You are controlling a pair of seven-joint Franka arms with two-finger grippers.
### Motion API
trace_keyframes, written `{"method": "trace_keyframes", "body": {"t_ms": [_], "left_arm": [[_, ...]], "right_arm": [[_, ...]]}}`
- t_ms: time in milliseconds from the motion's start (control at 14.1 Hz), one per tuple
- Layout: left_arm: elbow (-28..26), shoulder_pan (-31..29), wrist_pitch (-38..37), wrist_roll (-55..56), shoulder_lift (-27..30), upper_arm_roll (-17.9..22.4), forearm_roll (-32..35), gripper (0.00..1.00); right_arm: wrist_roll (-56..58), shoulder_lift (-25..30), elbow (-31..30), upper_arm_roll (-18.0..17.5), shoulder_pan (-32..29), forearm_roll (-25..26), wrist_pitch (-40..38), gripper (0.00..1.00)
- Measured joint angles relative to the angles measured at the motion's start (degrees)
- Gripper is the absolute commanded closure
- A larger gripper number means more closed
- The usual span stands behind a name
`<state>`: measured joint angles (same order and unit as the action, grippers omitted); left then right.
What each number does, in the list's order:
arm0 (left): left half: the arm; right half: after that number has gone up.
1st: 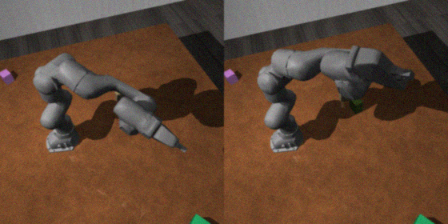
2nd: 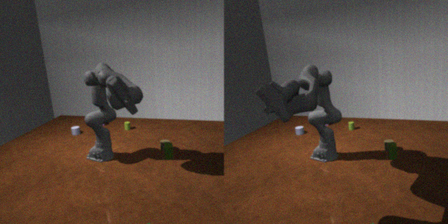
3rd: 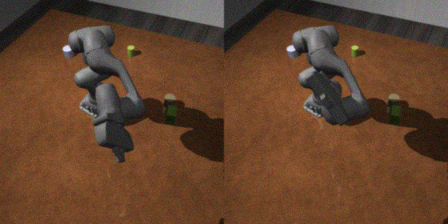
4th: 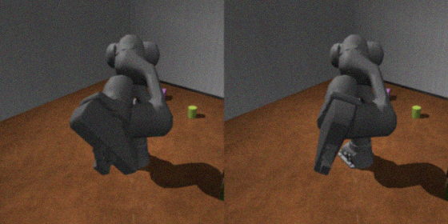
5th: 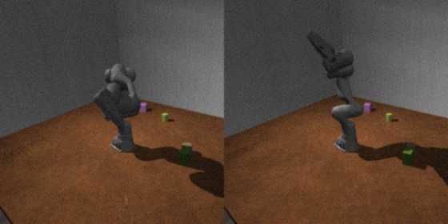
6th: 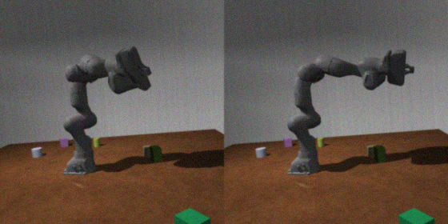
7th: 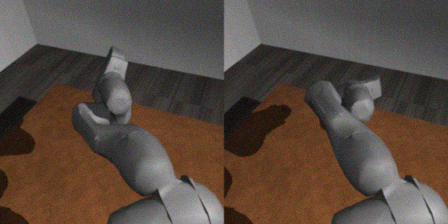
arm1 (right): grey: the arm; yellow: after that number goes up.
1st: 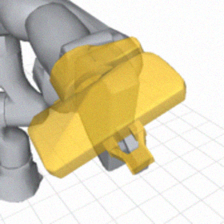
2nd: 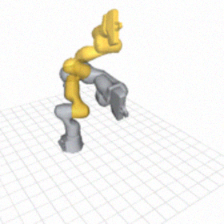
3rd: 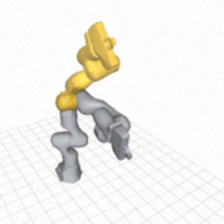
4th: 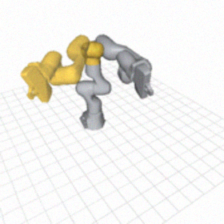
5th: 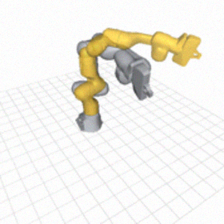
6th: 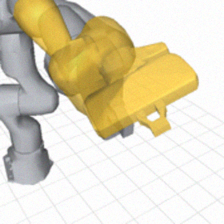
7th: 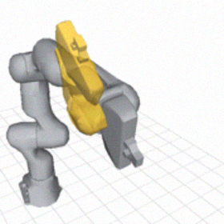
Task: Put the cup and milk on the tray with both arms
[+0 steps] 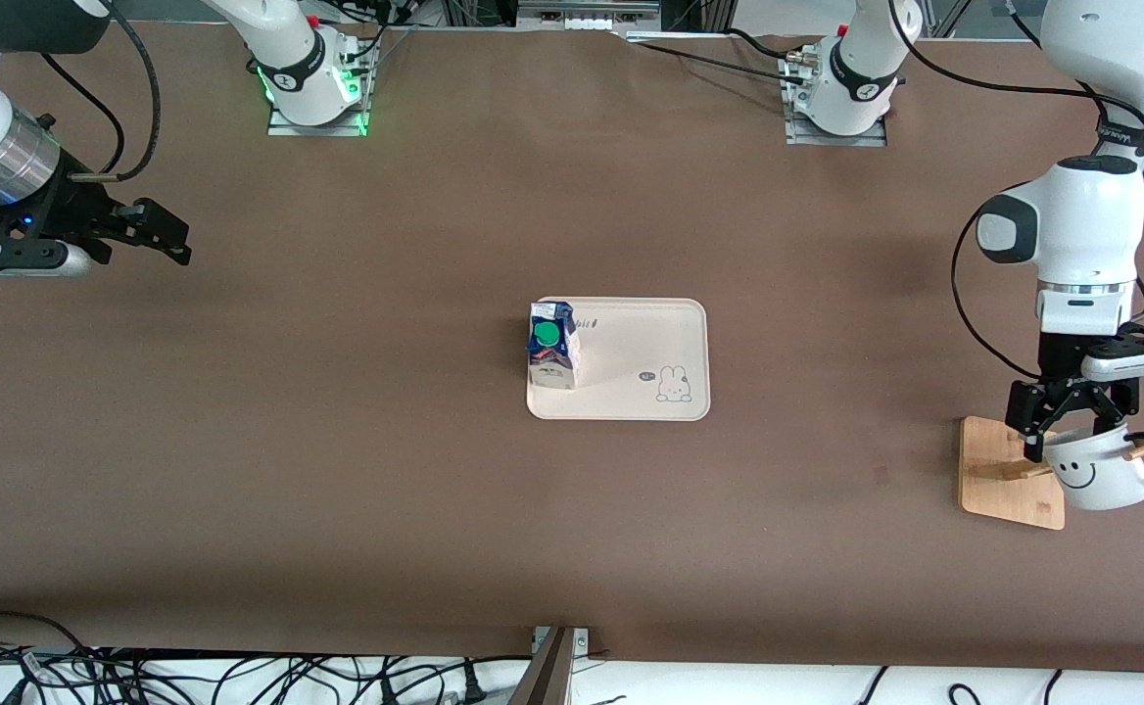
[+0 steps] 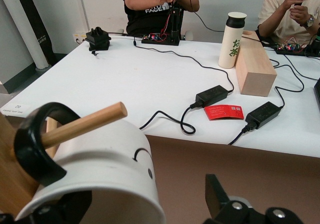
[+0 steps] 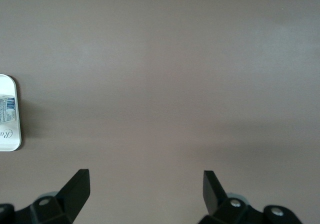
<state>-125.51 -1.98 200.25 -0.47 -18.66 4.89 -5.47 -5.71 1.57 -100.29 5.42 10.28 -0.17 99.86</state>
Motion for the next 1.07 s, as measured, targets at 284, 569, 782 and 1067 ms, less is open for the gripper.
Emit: {"method": "trace_keyframes", "body": {"t_ms": [284, 569, 782, 1067], "left_arm": [[2.10, 0.00, 0.05, 0.01, 0.00, 0.00, 0.00, 0.00], [2.44, 0.00, 0.05, 0.10, 0.00, -0.04, 0.00, 0.56], [2.43, 0.00, 0.05, 0.46, 0.01, -0.04, 0.00, 1.00], [2.29, 0.01, 0.02, 0.71, 0.00, -0.19, 0.00, 1.00]], "right_arm": [[0.00, -1.46, 1.98, -0.02, 0.00, 0.07, -0.40, 0.00], [0.00, -1.58, 2.64, -0.18, 0.06, 0.07, -0.44, 0.00], [0.00, -1.68, 2.90, -0.17, 0.07, 0.07, -0.44, 0.00], [0.00, -1.76, 2.90, -0.16, 0.05, 0.07, -0.44, 0.00]]}}
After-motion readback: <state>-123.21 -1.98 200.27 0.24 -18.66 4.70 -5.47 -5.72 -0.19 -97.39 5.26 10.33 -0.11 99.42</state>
